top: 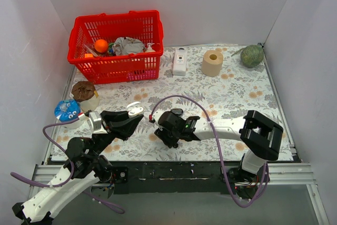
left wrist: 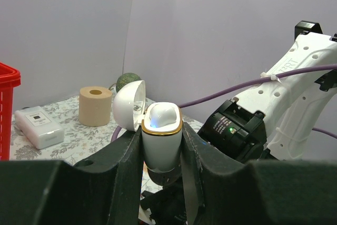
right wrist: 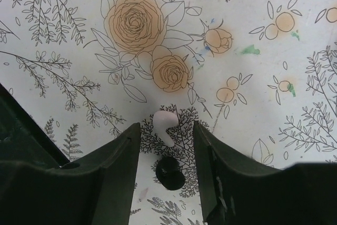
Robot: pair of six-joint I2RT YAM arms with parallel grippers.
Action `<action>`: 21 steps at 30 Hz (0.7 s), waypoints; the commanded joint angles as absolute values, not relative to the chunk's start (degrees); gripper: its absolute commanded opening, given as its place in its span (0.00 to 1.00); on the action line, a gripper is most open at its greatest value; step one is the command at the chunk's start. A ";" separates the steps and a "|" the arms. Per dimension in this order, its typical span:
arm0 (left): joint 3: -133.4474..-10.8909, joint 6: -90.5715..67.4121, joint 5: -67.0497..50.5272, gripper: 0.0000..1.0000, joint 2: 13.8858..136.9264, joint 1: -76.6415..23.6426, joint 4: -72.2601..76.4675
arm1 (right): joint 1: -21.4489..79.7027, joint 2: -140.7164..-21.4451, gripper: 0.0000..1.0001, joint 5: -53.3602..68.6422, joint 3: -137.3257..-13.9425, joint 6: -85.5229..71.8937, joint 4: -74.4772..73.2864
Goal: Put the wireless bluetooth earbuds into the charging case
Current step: Pick up the earbud from the center of the board.
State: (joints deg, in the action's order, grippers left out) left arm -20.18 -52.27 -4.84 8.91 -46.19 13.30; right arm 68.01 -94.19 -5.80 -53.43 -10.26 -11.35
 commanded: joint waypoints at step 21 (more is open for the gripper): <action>-20.30 -52.12 -4.22 0.00 7.82 -45.88 12.75 | 68.82 -95.28 0.21 -7.12 -53.79 -10.81 -7.39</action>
